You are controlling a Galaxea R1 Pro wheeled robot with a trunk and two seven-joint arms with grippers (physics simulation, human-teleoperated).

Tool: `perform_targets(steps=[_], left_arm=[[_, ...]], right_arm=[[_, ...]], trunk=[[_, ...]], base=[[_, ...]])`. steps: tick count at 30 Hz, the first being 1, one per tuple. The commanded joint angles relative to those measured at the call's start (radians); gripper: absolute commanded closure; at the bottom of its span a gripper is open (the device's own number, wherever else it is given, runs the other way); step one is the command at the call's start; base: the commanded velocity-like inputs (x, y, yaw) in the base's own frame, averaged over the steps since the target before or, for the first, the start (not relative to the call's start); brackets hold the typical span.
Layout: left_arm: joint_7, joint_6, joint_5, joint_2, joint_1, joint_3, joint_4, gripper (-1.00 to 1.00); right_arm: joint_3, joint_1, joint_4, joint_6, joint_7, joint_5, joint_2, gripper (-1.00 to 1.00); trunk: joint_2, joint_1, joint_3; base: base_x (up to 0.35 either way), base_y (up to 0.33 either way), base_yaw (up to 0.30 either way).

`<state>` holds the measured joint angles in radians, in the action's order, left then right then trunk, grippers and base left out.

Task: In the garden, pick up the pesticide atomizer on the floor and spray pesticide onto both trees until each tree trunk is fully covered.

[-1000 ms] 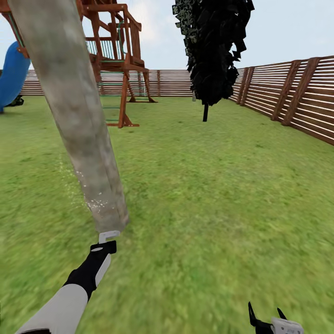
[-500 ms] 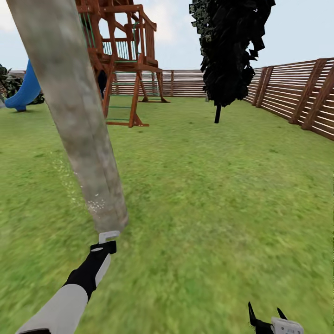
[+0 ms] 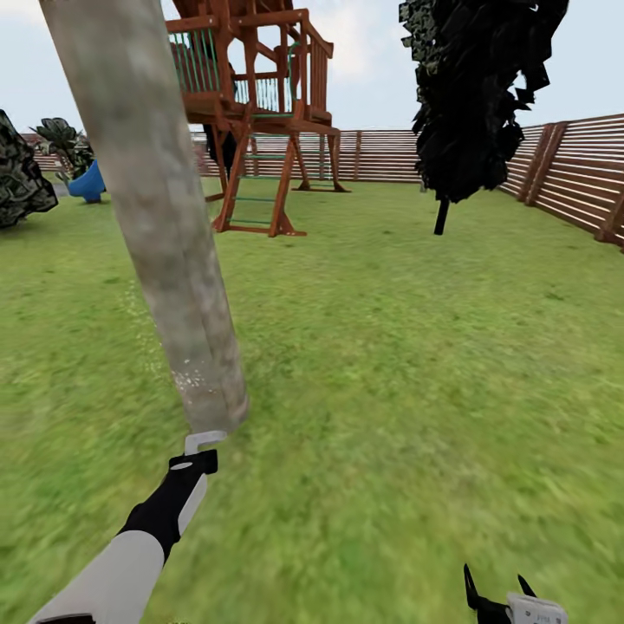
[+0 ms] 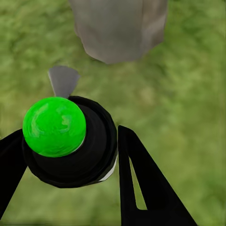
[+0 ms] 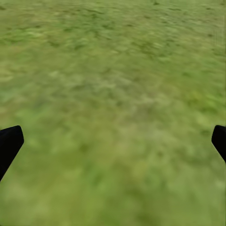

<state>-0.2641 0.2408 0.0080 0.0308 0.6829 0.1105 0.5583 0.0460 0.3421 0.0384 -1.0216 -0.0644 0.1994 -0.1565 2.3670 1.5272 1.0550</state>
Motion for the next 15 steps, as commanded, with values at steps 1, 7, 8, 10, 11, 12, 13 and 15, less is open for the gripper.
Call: perform_targets(steps=[1,7,8,10,11,12,13,15], left_arm=[[0.0,0.0,0.0,0.0,0.0,0.0,0.0,1.0],[0.0,0.0,0.0,0.0,0.0,0.0,0.0,1.0],[0.0,0.0,0.0,0.0,0.0,0.0,0.0,1.0],[0.0,0.0,0.0,0.0,0.0,0.001,0.0,1.0],[0.0,-0.001,0.0,0.0,0.0,0.001,0.0,1.0],[0.0,-0.001,0.0,0.0,0.0,0.001,0.0,1.0],[0.0,-0.001,0.0,0.0,0.0,0.001,0.0,1.0],[0.0,-0.001,0.001,0.0,0.0,0.003,0.0,1.0]], right_arm=[[0.0,0.0,0.0,0.0,0.0,0.0,0.0,-1.0],[0.0,0.0,0.0,0.0,0.0,0.0,0.0,-1.0],[0.0,0.0,0.0,0.0,0.0,0.0,0.0,-1.0],[0.0,0.0,0.0,0.0,0.0,0.0,0.0,-1.0],[0.0,0.0,0.0,0.0,0.0,0.0,0.0,-1.0],[0.0,0.0,0.0,0.0,0.0,0.0,0.0,-1.0],[0.0,0.0,0.0,0.0,0.0,0.0,0.0,-1.0],[0.0,0.0,0.001,0.0,0.0,0.0,0.0,-1.0]], trunk=[[0.0,0.0,0.0],[0.0,0.0,0.0],[0.0,0.0,0.0],[0.0,0.0,0.0],[0.0,0.0,0.0],[0.0,0.0,0.0],[0.0,0.0,0.0],[0.0,0.0,0.0]], base=[[0.098,-0.27,0.279],[0.098,-0.27,0.278],[0.105,-0.27,0.278],[0.14,-0.262,0.278],[0.176,-0.244,0.278],[0.186,-0.201,0.278],[0.189,-0.169,0.278],[0.092,-0.066,0.278]])
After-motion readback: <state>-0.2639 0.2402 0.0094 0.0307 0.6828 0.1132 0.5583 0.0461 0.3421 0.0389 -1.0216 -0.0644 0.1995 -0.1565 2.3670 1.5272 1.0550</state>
